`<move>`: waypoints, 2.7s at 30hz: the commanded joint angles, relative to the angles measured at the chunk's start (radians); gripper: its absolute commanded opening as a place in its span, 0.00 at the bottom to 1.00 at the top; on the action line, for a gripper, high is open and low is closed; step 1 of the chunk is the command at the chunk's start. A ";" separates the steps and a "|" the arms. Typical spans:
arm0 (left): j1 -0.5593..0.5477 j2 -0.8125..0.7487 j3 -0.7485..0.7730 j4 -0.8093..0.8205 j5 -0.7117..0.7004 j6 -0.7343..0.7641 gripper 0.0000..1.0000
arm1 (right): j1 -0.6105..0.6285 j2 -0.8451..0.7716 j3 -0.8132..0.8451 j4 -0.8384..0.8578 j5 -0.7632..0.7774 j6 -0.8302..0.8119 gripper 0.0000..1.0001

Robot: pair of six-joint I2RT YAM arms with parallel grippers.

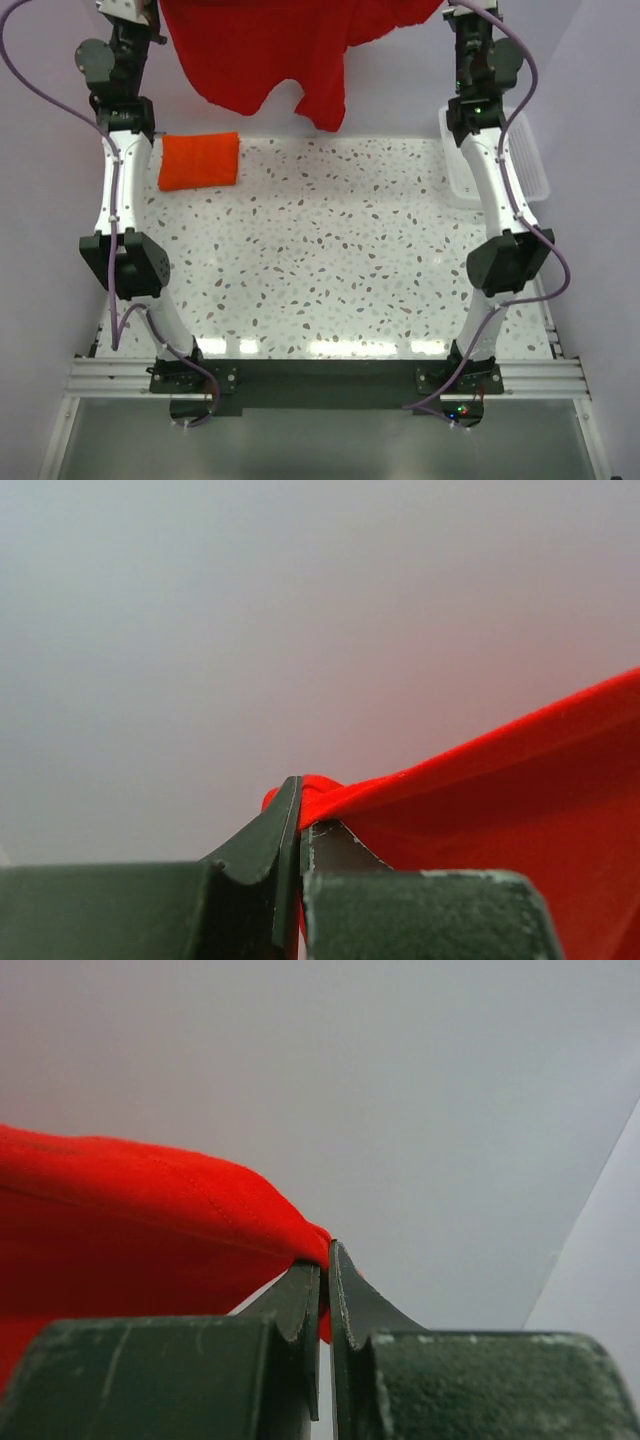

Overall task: Fold and stack the t-shirts
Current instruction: Flatten the tshirt out

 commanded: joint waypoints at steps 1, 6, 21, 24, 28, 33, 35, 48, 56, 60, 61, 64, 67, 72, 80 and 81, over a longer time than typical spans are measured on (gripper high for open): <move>0.016 -0.046 -0.213 0.073 0.107 -0.015 0.00 | -0.022 -0.091 -0.279 0.203 -0.035 -0.056 0.00; 0.018 -0.140 -0.545 0.036 0.221 0.062 0.00 | -0.023 -0.274 -0.718 0.236 -0.049 -0.148 0.00; 0.016 -0.184 -0.630 -0.482 0.476 0.354 0.00 | -0.032 -0.477 -0.806 -0.388 -0.215 -0.268 0.00; 0.016 -0.218 -0.590 -0.710 0.528 0.539 0.00 | -0.043 -0.504 -0.731 -0.643 -0.306 -0.372 0.00; 0.019 -0.266 -0.573 -1.209 0.522 0.910 0.00 | -0.051 -0.619 -0.702 -1.009 -0.432 -0.491 0.00; 0.018 -0.374 -0.718 -1.609 0.450 1.389 0.00 | -0.051 -0.750 -0.789 -1.521 -0.515 -0.735 0.00; 0.019 -0.423 -0.859 -1.683 0.398 1.484 0.00 | -0.049 -0.794 -0.847 -1.738 -0.543 -0.829 0.00; 0.018 -0.702 -1.155 -1.739 0.227 1.613 0.45 | 0.149 -0.761 -0.874 -1.992 -0.555 -0.816 0.99; 0.019 -0.346 -0.907 -1.492 0.433 0.982 0.57 | 0.109 -0.240 -0.558 -1.569 -0.576 -0.211 0.70; 0.013 -0.238 -0.817 -1.248 0.398 0.688 0.49 | 0.109 -0.015 -0.406 -1.429 -0.525 -0.096 0.48; 0.007 -0.188 -0.800 -1.228 0.355 0.630 0.47 | 0.107 0.049 -0.383 -1.392 -0.490 -0.078 0.44; -0.004 -0.110 -0.743 -1.187 0.295 0.584 0.45 | 0.109 0.135 -0.337 -1.277 -0.445 -0.035 0.34; -0.008 -0.008 -0.703 -1.170 0.258 0.539 0.44 | 0.106 0.239 -0.258 -1.225 -0.382 0.008 0.24; -0.024 0.047 -0.728 -1.136 0.192 0.498 0.42 | 0.101 0.295 -0.292 -1.117 -0.214 0.036 0.11; -0.025 0.064 -0.861 -1.160 0.049 0.547 0.32 | 0.092 0.304 -0.413 -1.154 -0.037 -0.049 0.04; -0.024 0.056 -0.876 -1.160 0.037 0.553 0.32 | 0.090 0.306 -0.434 -1.180 -0.028 -0.059 0.04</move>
